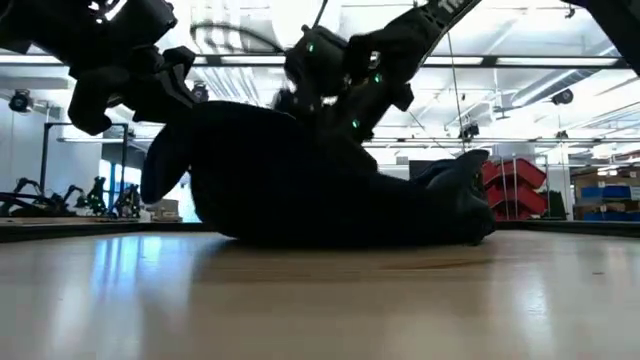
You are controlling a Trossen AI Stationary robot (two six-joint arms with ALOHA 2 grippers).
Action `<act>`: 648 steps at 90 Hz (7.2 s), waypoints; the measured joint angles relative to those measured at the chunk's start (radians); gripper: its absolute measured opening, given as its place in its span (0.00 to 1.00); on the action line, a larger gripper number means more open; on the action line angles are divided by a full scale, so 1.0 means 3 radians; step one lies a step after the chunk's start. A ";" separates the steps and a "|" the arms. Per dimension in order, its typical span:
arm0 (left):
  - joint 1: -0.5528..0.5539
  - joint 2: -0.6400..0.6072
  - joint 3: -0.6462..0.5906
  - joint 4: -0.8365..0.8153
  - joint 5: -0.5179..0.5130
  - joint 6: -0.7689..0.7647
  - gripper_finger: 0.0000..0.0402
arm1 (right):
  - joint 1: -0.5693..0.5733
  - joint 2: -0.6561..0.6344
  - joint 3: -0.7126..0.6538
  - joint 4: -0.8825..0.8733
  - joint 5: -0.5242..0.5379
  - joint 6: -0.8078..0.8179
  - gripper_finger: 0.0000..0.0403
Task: Unpack backpack
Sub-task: Put the black headphone into the blue backpack, then close the blue backpack
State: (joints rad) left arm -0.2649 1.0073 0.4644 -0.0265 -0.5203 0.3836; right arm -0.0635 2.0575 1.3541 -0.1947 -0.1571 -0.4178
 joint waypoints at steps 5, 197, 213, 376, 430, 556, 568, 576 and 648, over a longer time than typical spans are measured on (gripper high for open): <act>0.0004 0.0001 0.0000 -0.0001 0.0079 0.0013 0.00 | 0.0000 -0.0005 -0.0005 -0.0035 -0.0002 0.0059 0.19; 0.0139 -0.0403 0.0203 -0.0819 0.0595 -0.0210 0.00 | 0.0137 -0.1485 -0.1060 -0.0723 0.0003 0.1360 0.58; 0.0149 -0.0395 0.0080 -0.0941 0.0626 -0.0694 0.00 | 0.0504 -0.1564 -0.1185 -0.0728 -0.0013 0.1399 0.57; 0.0367 0.0202 -0.0023 0.0405 0.0463 -0.0993 0.23 | 0.1071 -0.1288 -0.1070 0.1100 0.0875 0.0189 0.45; 0.0545 0.0436 0.0742 0.0060 0.0186 -0.0215 0.41 | 0.1126 -0.0778 -0.0718 0.1159 0.3883 0.0350 0.53; 0.0585 0.1212 0.0254 0.2245 0.0369 0.0336 0.30 | 0.1303 -0.1176 -0.0350 0.0458 0.2893 0.1182 0.62; 0.0961 0.1655 0.0398 0.2218 0.0545 0.0243 0.30 | 0.1208 -0.1128 -0.0237 0.0419 0.2953 0.0987 0.60; 0.1136 0.1981 0.0556 0.2272 0.0541 0.0183 0.30 | 0.1097 -0.1134 -0.0241 0.0237 0.3102 0.0953 0.58; 0.0866 0.0864 -0.0315 0.1363 0.0650 -0.0310 0.30 | 0.0036 -0.1226 -0.0511 -0.1533 0.2116 0.1973 0.42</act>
State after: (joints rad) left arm -0.0050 1.2665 0.3700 0.3825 -0.3253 0.2905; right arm -0.0528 1.6898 1.2007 -0.6544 0.4777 0.1741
